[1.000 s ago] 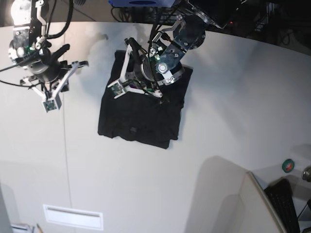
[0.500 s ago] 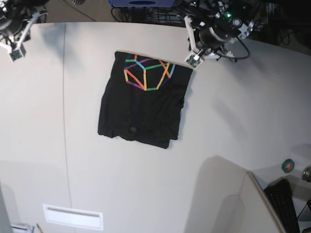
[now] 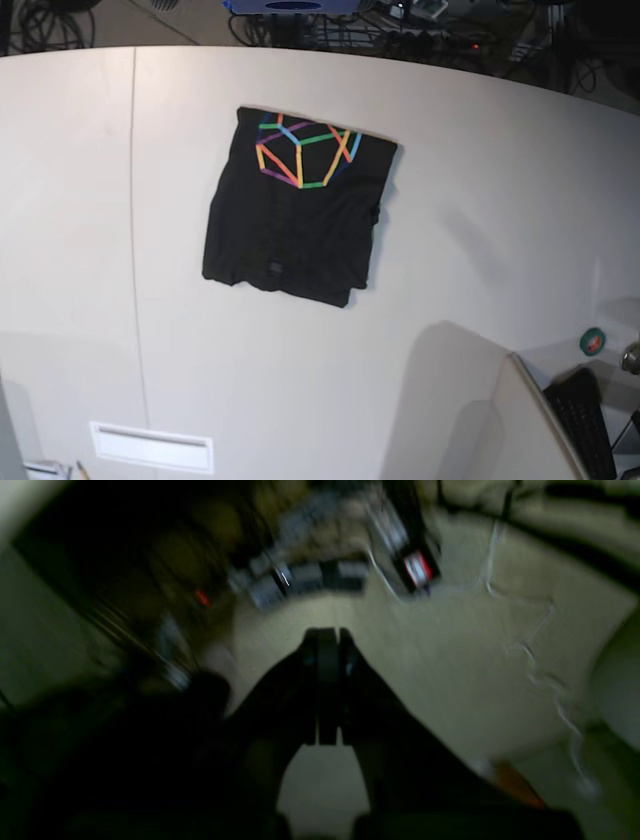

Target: Layout the t-shirt on the table in an organized manner, then fold the t-shirt properly

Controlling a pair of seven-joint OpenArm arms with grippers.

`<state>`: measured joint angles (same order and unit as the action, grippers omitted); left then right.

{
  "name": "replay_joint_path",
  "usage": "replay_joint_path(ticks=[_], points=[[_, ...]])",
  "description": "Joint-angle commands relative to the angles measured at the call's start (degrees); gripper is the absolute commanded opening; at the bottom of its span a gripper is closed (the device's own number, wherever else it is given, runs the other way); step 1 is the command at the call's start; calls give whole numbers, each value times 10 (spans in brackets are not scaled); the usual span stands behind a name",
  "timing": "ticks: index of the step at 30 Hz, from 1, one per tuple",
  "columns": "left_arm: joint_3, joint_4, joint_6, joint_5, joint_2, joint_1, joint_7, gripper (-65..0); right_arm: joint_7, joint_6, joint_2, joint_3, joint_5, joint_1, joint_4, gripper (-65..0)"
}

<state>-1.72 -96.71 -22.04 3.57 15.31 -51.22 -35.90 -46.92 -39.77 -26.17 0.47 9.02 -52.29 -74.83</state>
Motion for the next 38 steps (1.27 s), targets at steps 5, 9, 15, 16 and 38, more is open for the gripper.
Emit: replay_joint_path(ticks=[5, 9, 15, 16, 38], points=[[-57, 201, -1, 1, 3, 77, 11, -650, 99, -2, -16, -141, -4, 138, 211, -650], [-127, 432, 0, -1, 3, 176, 90, -650, 195, -2, 26, -195, -4, 245, 392, -650], [-228, 882, 0, -3, -30, 340, 367, -650, 426, 23, 108, -215, -4, 326, 610, -650], [-233, 931, 0, -3, -34, 354, 437, -650, 458, 54, 124, -215, -4, 329, 627, -650], [-231, 908, 0, -3, -78, 368, 568, -650, 626, 357, 211, -130, -5, 354, 648, -650]])
